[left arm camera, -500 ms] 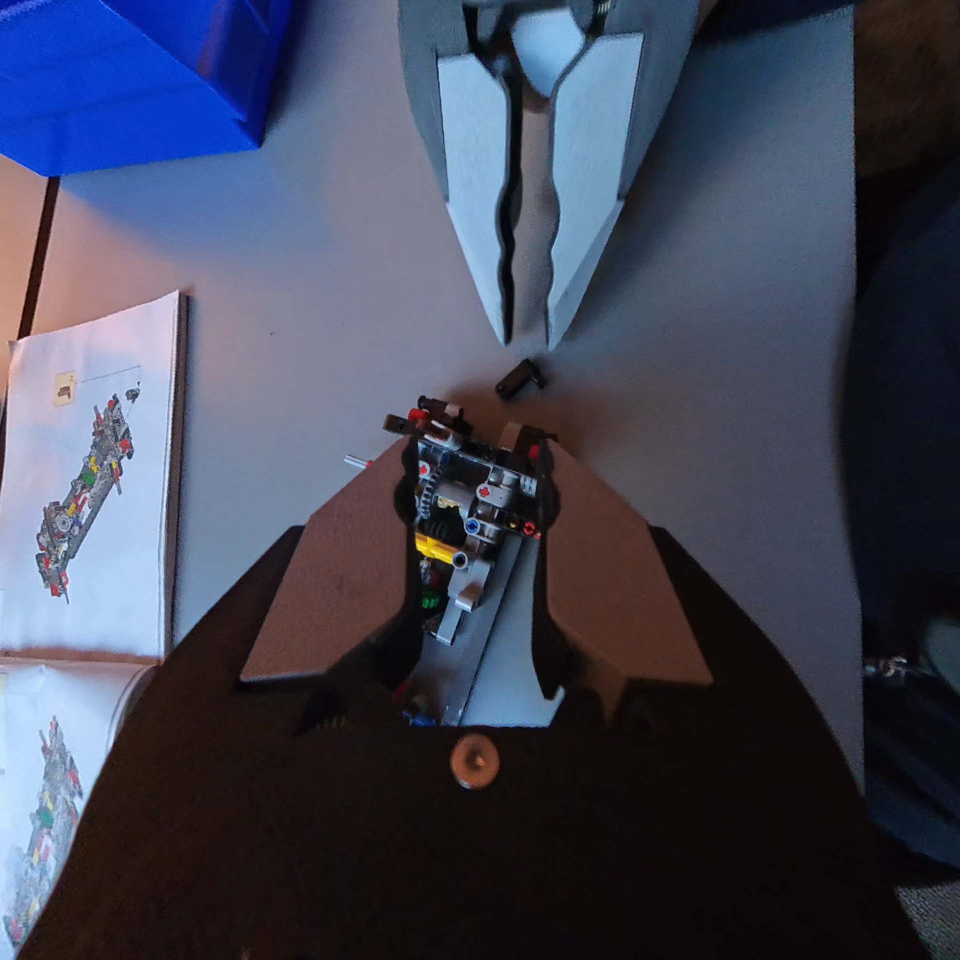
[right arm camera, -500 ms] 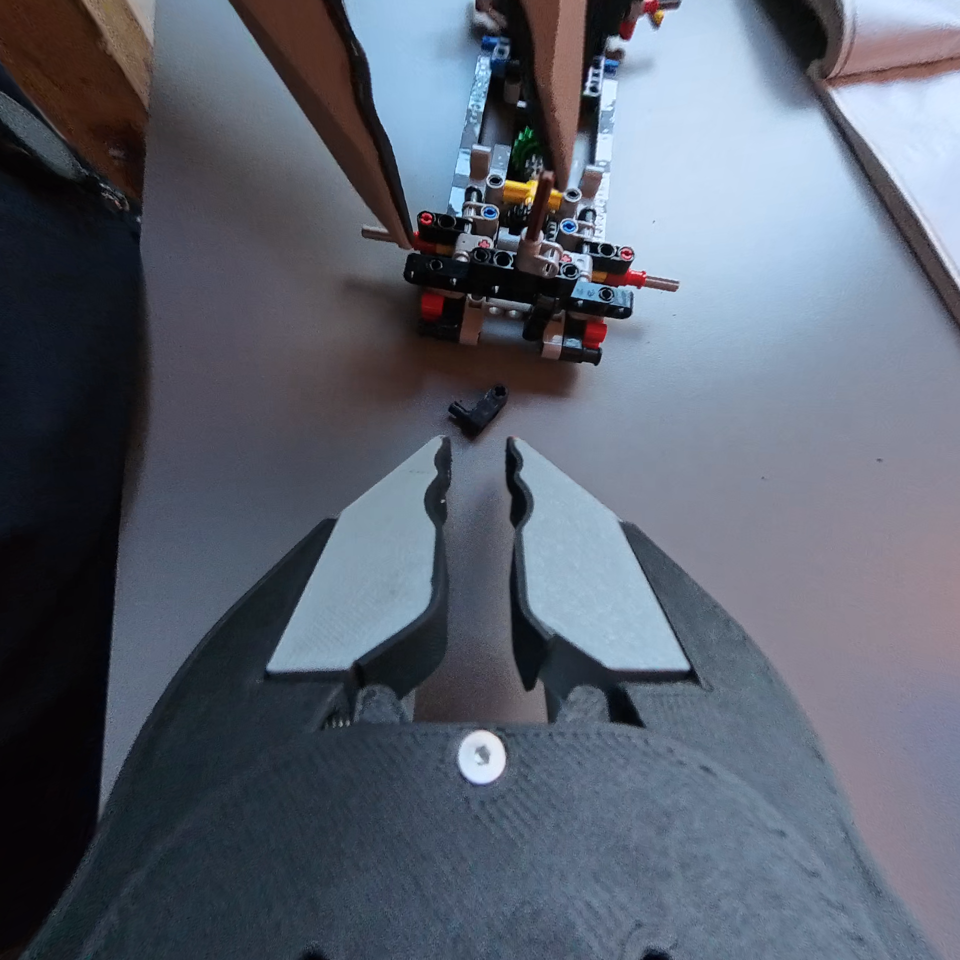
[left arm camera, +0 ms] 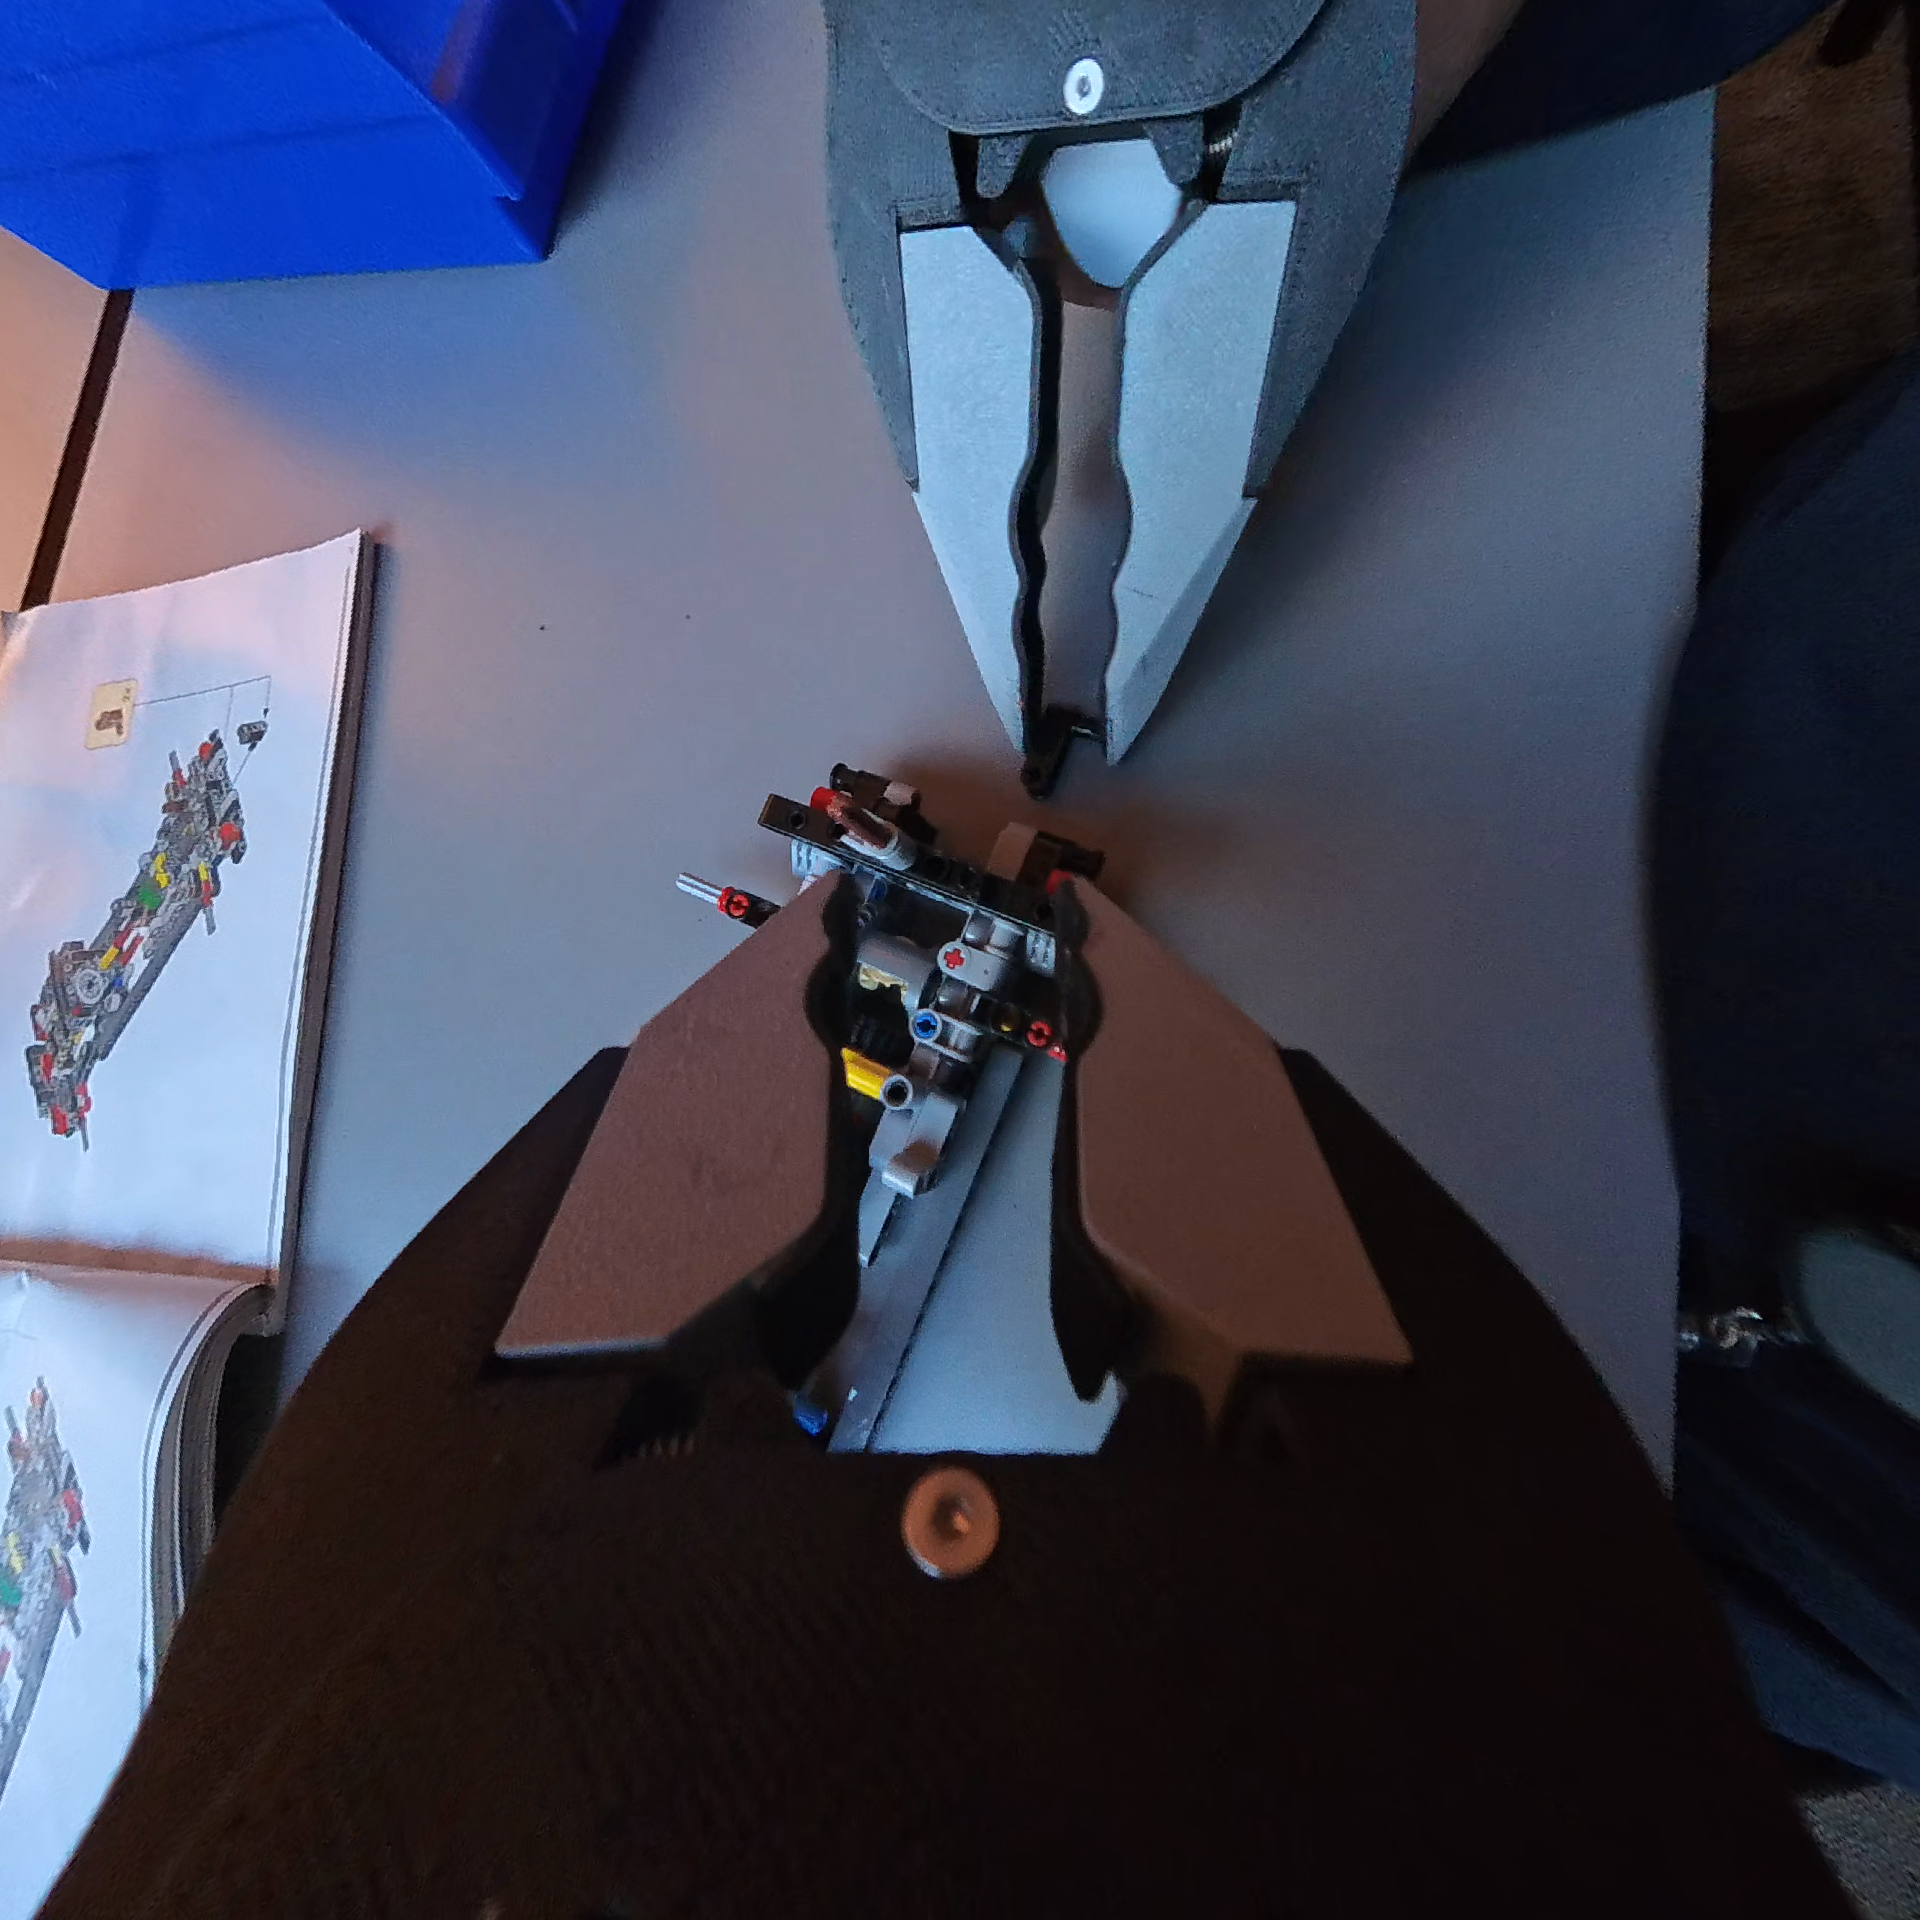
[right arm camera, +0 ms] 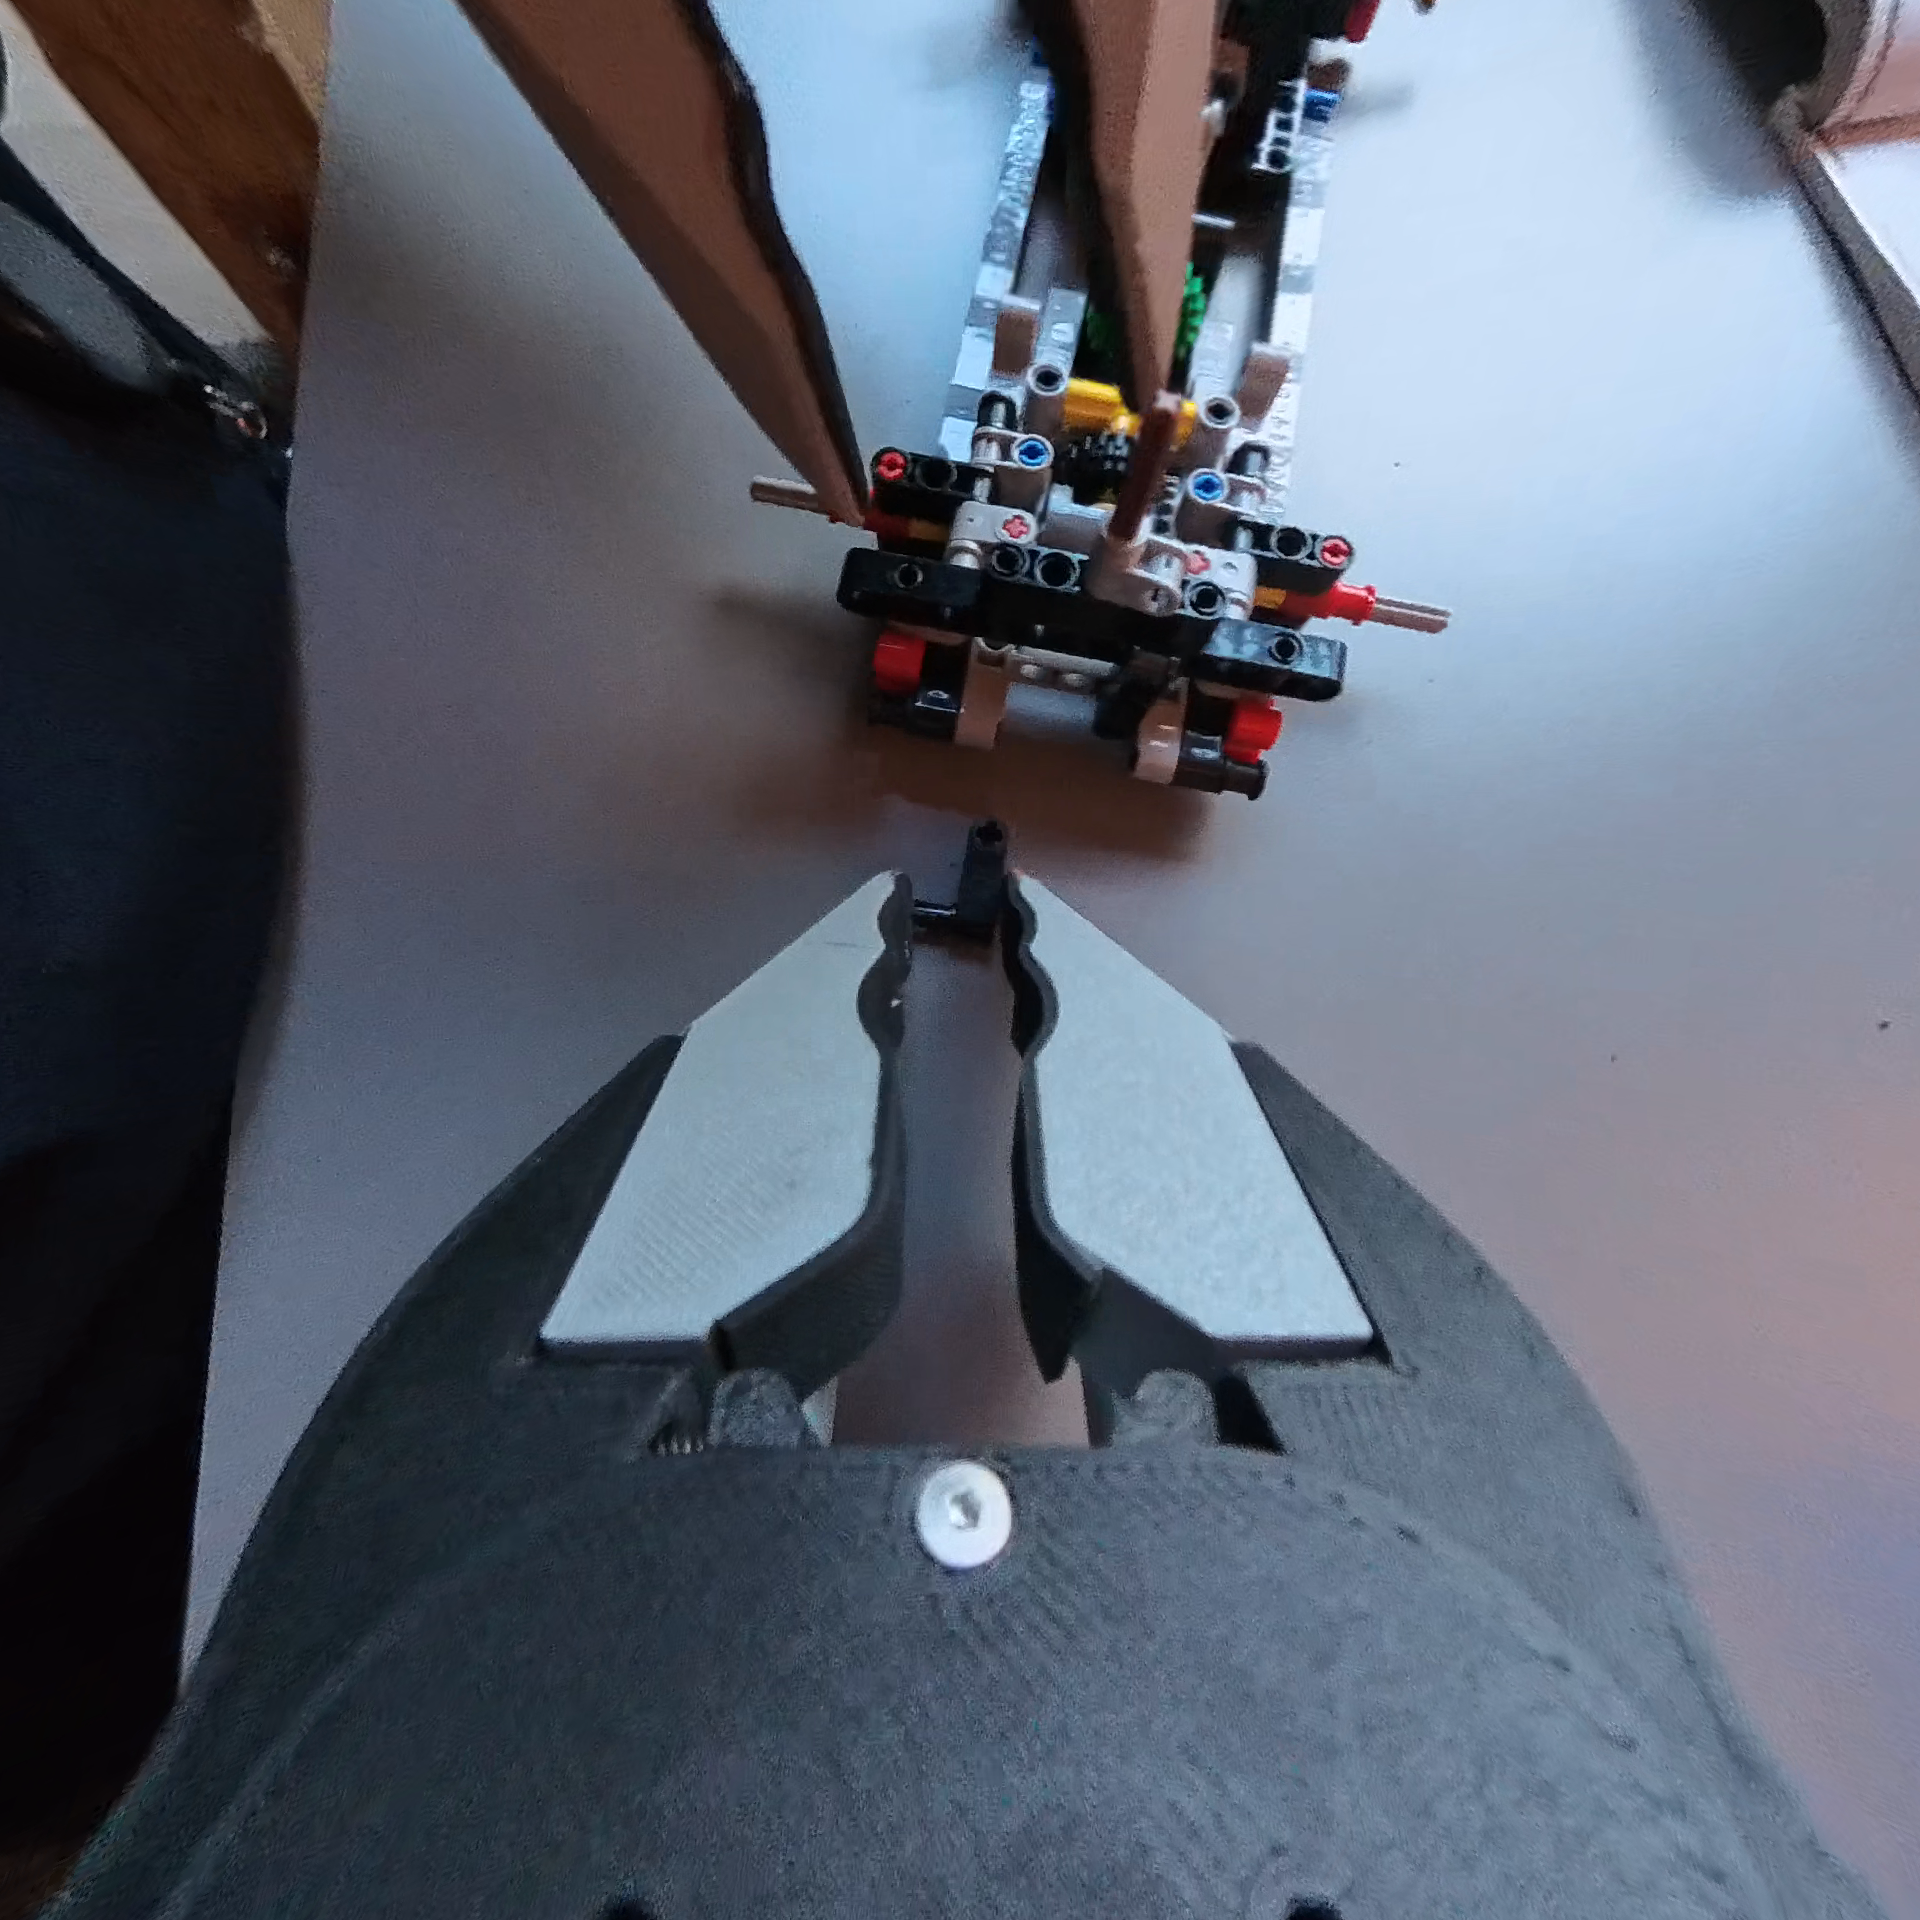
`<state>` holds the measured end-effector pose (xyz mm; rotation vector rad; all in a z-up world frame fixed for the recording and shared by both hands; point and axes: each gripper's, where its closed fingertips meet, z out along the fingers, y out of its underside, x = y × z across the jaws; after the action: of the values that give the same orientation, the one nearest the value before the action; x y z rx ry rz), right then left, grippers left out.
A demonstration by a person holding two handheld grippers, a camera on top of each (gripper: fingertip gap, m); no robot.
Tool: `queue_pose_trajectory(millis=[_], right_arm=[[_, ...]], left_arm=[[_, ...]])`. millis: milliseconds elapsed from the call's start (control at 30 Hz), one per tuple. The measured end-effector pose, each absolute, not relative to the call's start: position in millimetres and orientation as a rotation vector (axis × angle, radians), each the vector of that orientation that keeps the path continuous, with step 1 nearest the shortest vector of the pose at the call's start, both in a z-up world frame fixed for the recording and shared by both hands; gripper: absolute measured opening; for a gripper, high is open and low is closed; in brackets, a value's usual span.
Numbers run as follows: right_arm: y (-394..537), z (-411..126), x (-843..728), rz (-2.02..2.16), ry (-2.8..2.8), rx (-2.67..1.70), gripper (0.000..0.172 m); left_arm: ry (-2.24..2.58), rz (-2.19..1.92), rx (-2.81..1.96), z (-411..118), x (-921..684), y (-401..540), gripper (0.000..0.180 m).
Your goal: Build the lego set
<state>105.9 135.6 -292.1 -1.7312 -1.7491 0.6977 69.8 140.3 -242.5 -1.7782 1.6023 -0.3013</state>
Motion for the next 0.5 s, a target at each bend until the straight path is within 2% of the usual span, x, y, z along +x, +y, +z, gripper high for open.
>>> queue_pose_trajectory(millis=[200, 500], right_arm=[[140.8, -286.3, 111.5, 0.788, -1.634, -1.799, 0.014], [128.5, -227.5, 116.6, 1.551, -1.342, -1.854, 0.013]], left_arm=[[1.636, -0.178, -1.713, -245.1, 77.4, 145.7, 0.03], [1.815, 0.115, -1.431, -240.2, 96.1, 145.6, 0.029]])
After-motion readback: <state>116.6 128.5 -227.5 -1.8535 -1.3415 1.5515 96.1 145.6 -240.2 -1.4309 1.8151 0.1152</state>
